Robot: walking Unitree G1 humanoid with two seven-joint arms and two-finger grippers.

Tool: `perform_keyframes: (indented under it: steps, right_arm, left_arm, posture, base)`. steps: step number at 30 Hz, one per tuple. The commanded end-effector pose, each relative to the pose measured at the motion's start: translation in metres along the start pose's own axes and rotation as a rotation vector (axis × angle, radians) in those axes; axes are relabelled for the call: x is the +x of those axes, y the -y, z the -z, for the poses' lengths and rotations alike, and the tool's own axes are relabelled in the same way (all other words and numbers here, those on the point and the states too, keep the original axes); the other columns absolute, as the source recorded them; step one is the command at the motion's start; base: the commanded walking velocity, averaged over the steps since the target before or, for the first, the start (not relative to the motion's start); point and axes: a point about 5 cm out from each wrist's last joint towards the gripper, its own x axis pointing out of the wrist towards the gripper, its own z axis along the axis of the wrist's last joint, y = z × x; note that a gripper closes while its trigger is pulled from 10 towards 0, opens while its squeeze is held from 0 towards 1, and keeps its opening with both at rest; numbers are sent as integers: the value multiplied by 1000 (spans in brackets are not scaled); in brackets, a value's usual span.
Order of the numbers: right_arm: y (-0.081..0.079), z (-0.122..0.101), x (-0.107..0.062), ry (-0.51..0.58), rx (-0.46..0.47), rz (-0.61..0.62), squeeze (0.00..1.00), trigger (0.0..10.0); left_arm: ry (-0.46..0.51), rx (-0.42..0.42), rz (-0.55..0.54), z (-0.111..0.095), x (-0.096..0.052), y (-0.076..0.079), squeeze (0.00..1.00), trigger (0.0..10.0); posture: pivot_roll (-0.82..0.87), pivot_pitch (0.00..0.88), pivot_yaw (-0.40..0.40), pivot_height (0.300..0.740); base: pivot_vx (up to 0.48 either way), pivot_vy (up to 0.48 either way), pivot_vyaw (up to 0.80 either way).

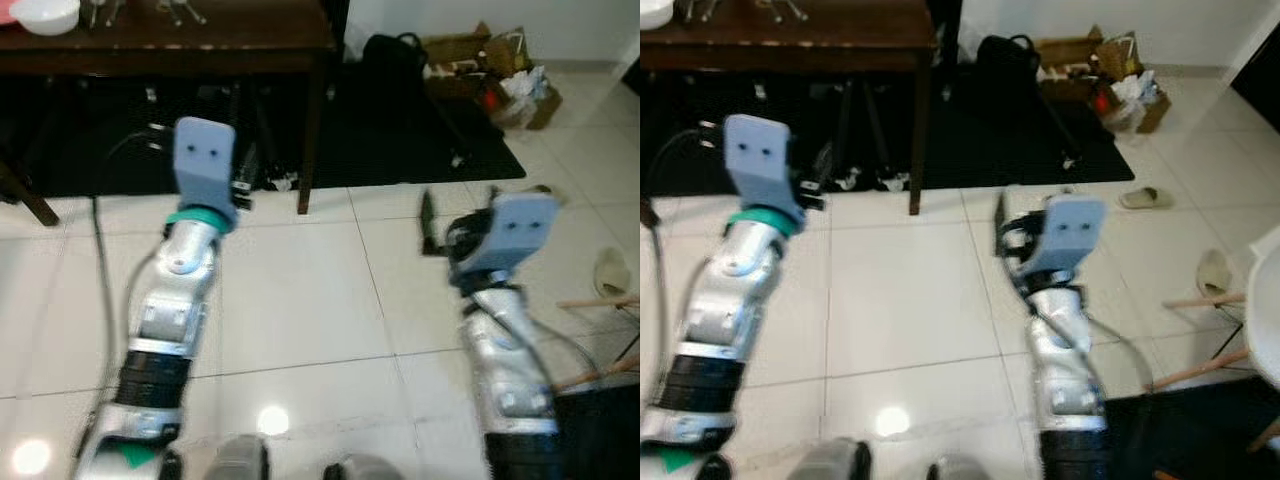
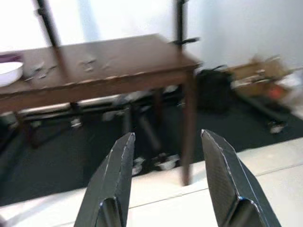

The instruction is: Setting the table

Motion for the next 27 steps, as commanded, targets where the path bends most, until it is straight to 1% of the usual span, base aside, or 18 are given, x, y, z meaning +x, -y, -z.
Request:
perform_keyframes:
  steps: [1, 10, 17, 25, 27]
  right_arm:
    - [7, 2, -2, -15, -10, 22, 0, 10000]
    - [8, 2, -3, -21, -11, 35, 0, 10000]
    - [9, 2, -3, -27, -5, 41, 0, 10000]
    - [6, -1, 1, -13, -13, 23, 0, 10000]
    - [0, -5, 4, 4, -8, -21, 0, 10000]
  left_arm:
    - [-16, 0, 24, 3, -1, 8, 0, 10000]
    - [-19, 2, 37, 3, -2, 11, 0, 10000]
    - [-23, 3, 40, 4, -3, 10, 0, 10000]
    - [-23, 6, 38, 4, -3, 10, 0, 10000]
    - [-21, 12, 31, 3, -2, 9, 0, 10000]
  posture:
    - [-14, 69, 4, 740]
    - [-14, 79, 9, 740]
    - [-12, 81, 11, 740]
    - [-8, 80, 14, 740]
    - [-7, 79, 13, 740]
  base:
    - [461, 0, 0]
    - [465, 0, 0]
    - [464, 0, -766]
    - [461, 0, 0]
    - [461, 0, 0]
